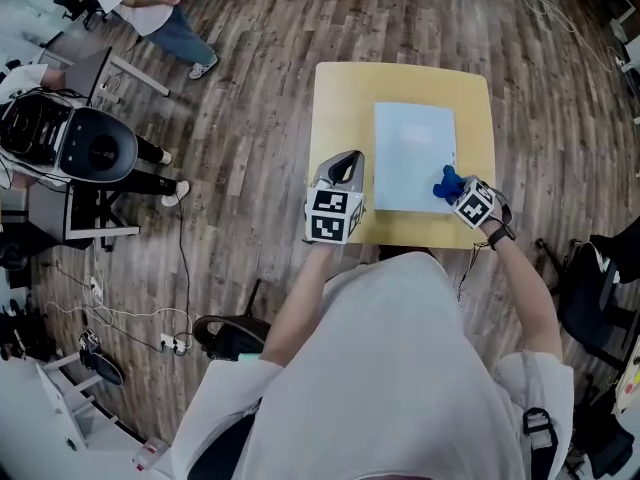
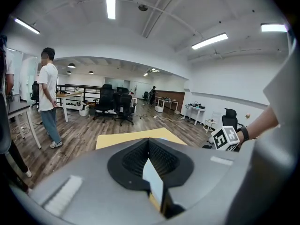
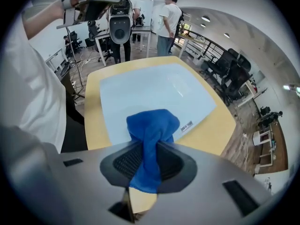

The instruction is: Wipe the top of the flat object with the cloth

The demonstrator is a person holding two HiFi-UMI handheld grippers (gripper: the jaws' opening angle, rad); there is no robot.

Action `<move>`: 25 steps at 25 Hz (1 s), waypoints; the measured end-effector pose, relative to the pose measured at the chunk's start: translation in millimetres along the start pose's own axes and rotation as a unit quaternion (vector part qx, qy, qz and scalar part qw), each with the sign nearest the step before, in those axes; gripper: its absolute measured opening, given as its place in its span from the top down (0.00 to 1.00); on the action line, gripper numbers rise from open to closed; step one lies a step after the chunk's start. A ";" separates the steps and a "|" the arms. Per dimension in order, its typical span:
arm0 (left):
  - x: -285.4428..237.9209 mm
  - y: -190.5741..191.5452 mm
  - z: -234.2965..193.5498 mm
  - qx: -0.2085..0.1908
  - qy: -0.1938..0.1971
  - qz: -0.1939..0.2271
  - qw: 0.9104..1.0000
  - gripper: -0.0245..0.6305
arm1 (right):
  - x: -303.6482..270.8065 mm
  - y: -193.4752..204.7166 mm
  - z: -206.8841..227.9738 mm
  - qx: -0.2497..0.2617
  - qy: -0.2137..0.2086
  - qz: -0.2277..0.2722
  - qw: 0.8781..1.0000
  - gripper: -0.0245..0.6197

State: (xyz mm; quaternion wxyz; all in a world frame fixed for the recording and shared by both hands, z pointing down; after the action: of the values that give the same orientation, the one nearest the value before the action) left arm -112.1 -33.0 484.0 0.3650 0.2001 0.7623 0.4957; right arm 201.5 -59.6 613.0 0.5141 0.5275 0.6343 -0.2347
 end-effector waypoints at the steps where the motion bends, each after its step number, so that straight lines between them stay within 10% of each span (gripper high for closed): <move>1: 2.2 0.4 -1.6 0.001 -0.003 0.001 1.000 0.95 | 3.0 -7.7 -1.7 0.011 0.006 0.006 1.000 0.82; 16: 41.2 15.3 -17.5 0.030 -0.066 0.014 0.997 0.95 | 5.9 -180.5 -99.7 0.140 -0.119 0.150 0.972 0.82; 25: 45.5 18.8 -10.9 0.032 -0.068 0.012 0.997 0.95 | -9.5 -164.6 -117.3 0.174 -0.110 0.137 0.969 0.82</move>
State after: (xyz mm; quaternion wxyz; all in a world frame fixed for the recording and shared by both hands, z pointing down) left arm -151.1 -1.3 487.3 0.4029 0.2541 0.7490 0.4605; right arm 3.3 -20.0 623.7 0.5083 0.6615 0.4450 -0.3256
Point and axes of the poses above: the fingertips, and each gripper's own axes: x backward along the fingers, z to its right, y out of its underside, the point moved 10 cm from there along x, backward along the fingers, and after that the axes turned 14 degrees about y, right-handed, at the moved point
